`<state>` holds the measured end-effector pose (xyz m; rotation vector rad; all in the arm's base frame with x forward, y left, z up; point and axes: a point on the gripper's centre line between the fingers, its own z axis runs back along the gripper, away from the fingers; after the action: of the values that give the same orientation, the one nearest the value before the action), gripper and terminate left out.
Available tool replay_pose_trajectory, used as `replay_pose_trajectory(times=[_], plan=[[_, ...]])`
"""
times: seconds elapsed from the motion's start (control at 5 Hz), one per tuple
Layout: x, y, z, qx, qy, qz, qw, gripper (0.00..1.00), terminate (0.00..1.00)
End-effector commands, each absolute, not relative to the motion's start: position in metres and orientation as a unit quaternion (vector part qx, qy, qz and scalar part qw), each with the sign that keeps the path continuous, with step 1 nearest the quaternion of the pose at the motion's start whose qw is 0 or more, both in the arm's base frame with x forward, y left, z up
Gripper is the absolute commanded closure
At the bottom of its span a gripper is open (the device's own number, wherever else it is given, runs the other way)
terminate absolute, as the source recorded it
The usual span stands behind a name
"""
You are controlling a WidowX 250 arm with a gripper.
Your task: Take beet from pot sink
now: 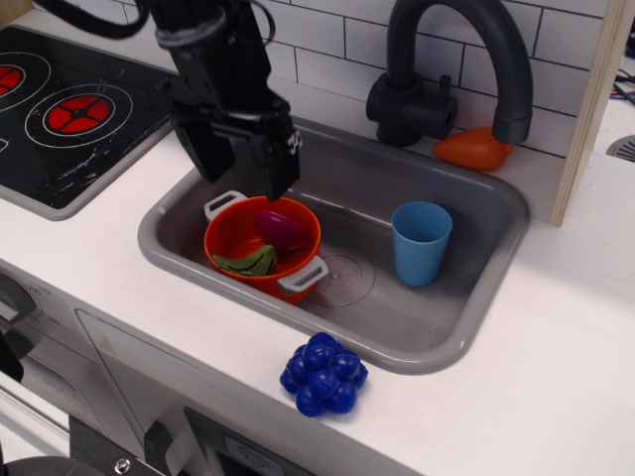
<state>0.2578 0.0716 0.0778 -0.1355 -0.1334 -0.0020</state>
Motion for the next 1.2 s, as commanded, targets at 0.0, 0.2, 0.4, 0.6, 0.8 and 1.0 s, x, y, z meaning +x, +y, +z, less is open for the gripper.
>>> replay_pose_trajectory(times=[0.0,0.2,0.4,0.6,0.8,1.0], plan=[[0.270,0.079,0.062,-0.046,-0.076,0.005,0.996,0.00,0.00],[0.268,0.078,0.048,-0.048,-0.077,0.004,0.996,0.00,0.00],[0.269,0.078,0.034,-0.040,-0.079,0.005,0.996,0.00,0.00],[0.269,0.077,0.026,-0.029,-0.088,0.005,0.996,0.00,0.00],[0.267,0.075,0.015,-0.023,-0.091,0.002,0.996,0.00,0.00],[0.265,0.072,0.002,-0.011,-0.087,0.005,0.996,0.00,0.00]])
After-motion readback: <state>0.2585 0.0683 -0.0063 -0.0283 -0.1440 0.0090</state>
